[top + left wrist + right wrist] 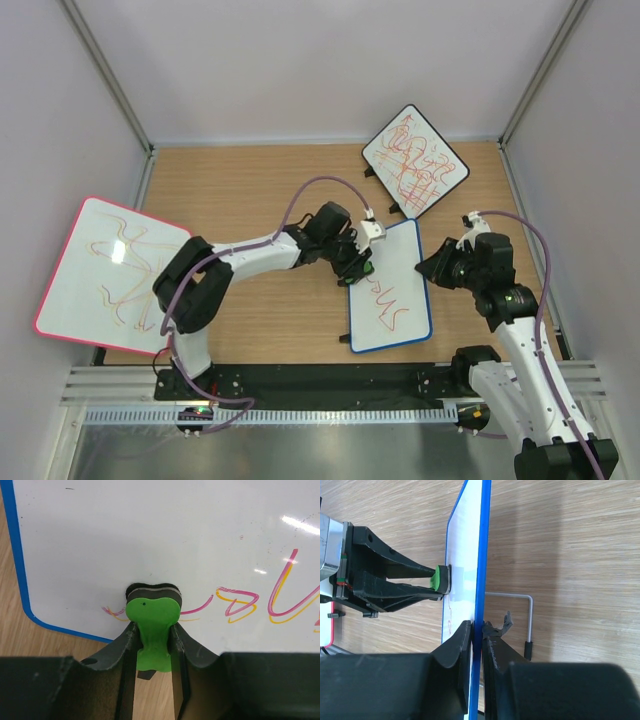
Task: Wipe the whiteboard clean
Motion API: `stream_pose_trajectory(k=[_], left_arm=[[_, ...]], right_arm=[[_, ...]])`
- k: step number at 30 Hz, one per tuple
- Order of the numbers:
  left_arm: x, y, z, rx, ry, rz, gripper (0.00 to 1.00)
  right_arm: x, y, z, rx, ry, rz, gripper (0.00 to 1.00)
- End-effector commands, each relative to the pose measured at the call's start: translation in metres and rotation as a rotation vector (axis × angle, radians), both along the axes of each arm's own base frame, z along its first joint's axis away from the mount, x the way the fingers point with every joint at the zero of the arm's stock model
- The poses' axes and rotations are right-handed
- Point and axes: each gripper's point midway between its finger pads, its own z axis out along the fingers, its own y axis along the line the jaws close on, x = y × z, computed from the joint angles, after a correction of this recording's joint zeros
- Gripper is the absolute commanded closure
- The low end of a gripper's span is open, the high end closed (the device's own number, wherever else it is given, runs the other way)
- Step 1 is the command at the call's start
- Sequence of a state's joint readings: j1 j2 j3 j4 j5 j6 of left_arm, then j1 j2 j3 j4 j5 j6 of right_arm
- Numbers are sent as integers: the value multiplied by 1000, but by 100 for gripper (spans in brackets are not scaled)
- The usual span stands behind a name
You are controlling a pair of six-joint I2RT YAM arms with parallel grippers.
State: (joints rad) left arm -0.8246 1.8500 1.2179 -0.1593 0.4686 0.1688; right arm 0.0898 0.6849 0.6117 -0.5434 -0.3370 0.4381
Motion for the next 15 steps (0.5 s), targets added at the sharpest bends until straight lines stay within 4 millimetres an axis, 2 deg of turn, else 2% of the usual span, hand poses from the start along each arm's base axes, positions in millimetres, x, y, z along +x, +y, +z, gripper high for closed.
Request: stream_pose_trajectory(k=[1, 2, 4, 5, 6, 9, 15], left_arm=[[-1, -4, 9, -14, 10, -22, 100], [9, -7, 15, -24, 1, -2, 100], [24, -5, 11, -10, -3, 36, 100], [38, -5, 18, -22, -17, 65, 100], [46, -3, 16, -14, -21, 88, 100], [65, -1, 24, -24, -45, 124, 100], [67, -2, 21, -17, -57, 114, 100]], right_arm=[[1, 0, 10, -31, -38, 27, 99], [1, -1, 10, -31, -37, 26, 99], [0, 0, 9, -30, -35, 27, 99], [0, 0, 9, -28, -35, 28, 99], [0, 1, 10, -27, -35, 34, 99], [-1, 2, 10, -17, -27, 34, 99], [-7, 4, 16, -7, -13, 43, 99]])
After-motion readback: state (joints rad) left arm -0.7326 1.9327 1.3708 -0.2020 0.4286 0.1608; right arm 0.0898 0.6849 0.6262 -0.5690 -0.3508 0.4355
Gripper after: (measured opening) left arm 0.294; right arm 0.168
